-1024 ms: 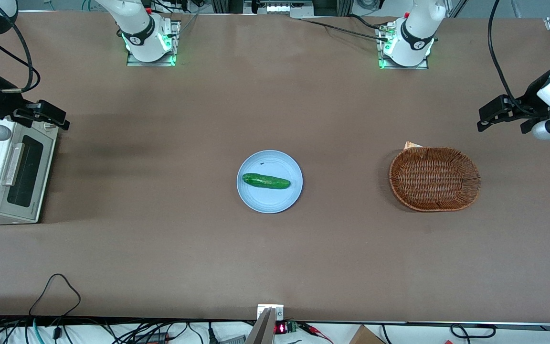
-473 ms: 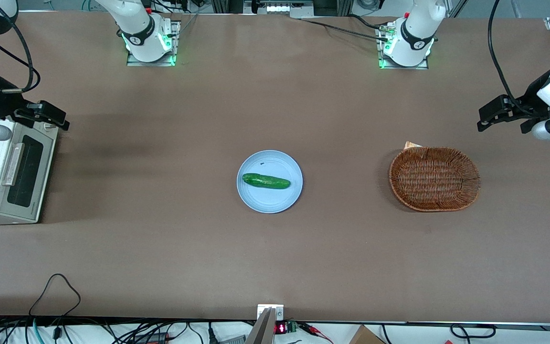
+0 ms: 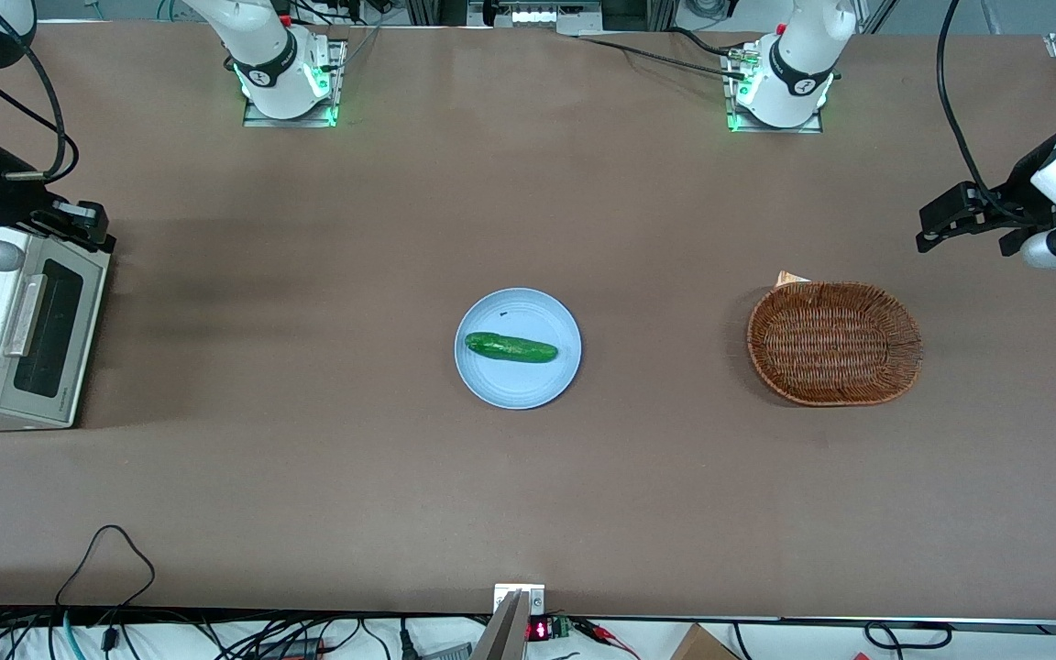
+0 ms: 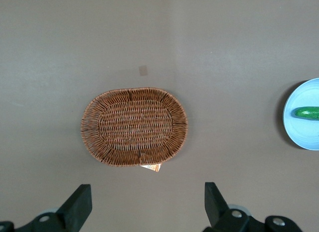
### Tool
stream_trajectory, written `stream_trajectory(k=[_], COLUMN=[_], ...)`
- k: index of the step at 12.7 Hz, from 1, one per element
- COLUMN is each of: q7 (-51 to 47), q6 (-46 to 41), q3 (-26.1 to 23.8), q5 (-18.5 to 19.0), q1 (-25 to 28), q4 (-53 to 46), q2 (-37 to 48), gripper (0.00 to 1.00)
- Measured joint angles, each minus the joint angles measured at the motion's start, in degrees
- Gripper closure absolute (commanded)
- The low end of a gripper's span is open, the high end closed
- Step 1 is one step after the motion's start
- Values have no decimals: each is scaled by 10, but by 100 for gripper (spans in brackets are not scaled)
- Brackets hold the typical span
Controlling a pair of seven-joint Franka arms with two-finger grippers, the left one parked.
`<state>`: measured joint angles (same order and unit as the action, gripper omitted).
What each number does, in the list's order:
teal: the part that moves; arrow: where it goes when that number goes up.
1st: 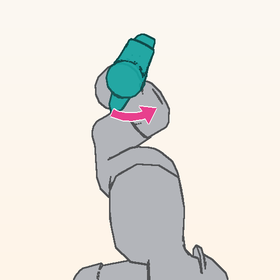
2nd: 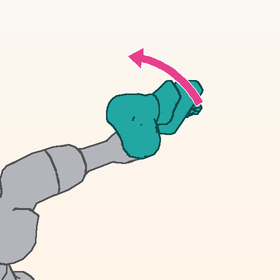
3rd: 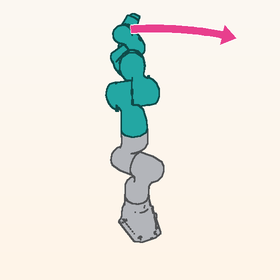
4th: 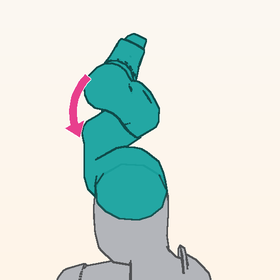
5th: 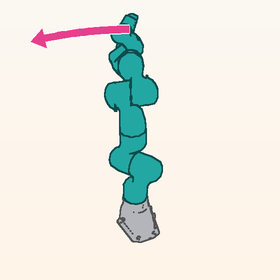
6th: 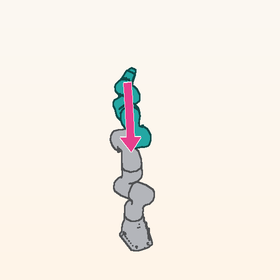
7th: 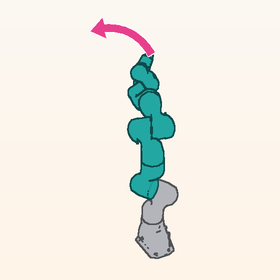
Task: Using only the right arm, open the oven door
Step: 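Move the right gripper down to the toaster oven's silver door handle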
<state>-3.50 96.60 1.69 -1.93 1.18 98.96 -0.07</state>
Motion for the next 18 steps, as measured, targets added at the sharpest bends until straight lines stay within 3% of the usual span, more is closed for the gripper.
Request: stream_trajectory(k=[6,8,11,16,18], q7=[1,1,-7,-15,-37], q6=[-4,-24,-49,-47,-18], q3=[-1,-1,-4,-5,-2], q5=[0,17,107,331,391], q1=[1,3,8,26,25], q4=[-1,-1,-1,-1,3], q2=[-7,-12,-22,-76,-112], gripper=[99,99,99,99,99])
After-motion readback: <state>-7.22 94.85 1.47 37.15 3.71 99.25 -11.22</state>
